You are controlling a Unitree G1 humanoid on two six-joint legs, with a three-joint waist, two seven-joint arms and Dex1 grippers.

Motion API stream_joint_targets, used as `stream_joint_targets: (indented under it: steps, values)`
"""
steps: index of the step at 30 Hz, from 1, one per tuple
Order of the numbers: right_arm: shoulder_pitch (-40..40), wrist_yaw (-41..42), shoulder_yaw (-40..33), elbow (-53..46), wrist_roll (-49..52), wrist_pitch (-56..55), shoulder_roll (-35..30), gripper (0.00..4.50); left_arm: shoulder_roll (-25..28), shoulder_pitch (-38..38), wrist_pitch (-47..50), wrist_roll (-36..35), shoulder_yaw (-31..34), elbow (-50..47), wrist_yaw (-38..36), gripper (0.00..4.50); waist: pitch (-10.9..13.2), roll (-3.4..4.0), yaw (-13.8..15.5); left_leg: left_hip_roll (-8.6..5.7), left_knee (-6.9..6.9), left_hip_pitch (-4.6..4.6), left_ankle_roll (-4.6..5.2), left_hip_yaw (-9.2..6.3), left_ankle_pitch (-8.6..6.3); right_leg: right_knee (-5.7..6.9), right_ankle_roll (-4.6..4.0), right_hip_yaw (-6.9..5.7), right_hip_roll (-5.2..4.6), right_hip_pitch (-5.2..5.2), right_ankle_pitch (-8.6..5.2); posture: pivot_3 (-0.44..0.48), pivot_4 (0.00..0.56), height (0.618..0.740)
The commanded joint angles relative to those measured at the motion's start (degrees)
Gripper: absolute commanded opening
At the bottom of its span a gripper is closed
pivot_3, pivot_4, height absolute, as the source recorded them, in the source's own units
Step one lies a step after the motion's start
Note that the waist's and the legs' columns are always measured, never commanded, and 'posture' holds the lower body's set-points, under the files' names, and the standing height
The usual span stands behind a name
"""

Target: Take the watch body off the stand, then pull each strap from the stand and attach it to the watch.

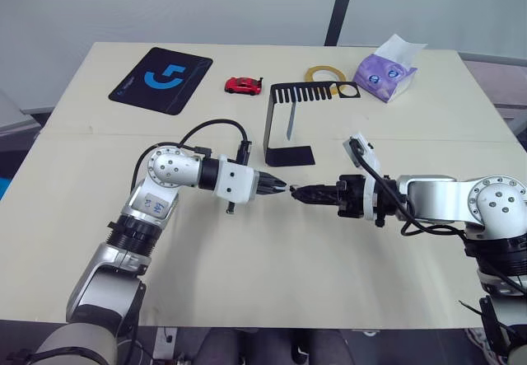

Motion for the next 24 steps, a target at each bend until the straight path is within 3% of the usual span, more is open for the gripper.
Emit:
stream_joint_targets:
  steps: [1, 24]
  values:
    - [-0.6, 0.2, 0.0, -1.8, 1.8, -0.8, -0.7, 2.01, 0.0, -1.2, 0.0, -0.1, 0.2, -0.3, 0.5, 0.00, 0.0, 0.00, 0.0, 0.00, 0.00, 0.00, 0.00, 0.00, 0.00, 0.00, 0.00, 0.00, 0.00, 0.00, 0.00, 0.000, 0.150, 0.738]
    - [-1.1, -0.2, 0.7, -2.5, 2.7, -1.9, -0.7, 2.01, -0.7, -1.0, 1.0, 0.2, -0.3, -1.4, 0.8, 0.00, 0.0, 0.00, 0.0, 0.00, 0.00, -0.01, 0.01, -0.01, -0.01, -0.02, 0.00, -0.01, 0.00, 0.00, 0.00, 0.000, 0.150, 0.738]
